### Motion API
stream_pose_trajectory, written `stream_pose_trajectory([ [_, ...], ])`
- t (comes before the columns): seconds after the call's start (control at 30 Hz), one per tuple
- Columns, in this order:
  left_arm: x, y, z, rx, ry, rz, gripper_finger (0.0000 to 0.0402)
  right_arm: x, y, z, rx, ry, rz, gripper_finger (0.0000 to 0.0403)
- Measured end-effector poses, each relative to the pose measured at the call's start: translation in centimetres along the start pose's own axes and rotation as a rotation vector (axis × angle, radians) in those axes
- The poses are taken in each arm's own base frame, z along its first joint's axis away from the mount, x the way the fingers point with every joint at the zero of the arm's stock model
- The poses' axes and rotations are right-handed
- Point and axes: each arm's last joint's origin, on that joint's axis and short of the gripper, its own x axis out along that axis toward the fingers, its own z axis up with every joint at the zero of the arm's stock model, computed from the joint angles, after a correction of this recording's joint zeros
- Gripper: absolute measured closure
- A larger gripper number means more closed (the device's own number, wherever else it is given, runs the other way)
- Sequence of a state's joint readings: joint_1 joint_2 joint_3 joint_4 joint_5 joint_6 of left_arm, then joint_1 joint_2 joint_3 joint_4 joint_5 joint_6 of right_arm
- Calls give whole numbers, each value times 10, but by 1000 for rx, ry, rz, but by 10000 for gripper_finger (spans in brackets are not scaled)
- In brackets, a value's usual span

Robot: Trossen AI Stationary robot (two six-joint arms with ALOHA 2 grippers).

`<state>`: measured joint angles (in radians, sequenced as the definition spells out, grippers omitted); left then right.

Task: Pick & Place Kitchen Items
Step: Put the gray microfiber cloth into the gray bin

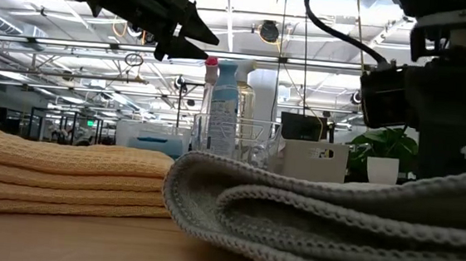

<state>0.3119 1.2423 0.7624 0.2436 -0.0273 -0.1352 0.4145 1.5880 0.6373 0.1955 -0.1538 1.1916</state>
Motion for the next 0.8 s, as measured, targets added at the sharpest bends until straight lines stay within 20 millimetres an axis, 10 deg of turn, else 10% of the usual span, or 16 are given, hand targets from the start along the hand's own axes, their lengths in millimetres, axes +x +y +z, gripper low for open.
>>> stream_pose_trajectory([
  [0.37,0,0,0,0,0,0,114,21,-10,0,-21,14,-17,174],
  [0.8,0,0,0,0,0,0,114,23,-16,0,-61,12,-64,327],
])
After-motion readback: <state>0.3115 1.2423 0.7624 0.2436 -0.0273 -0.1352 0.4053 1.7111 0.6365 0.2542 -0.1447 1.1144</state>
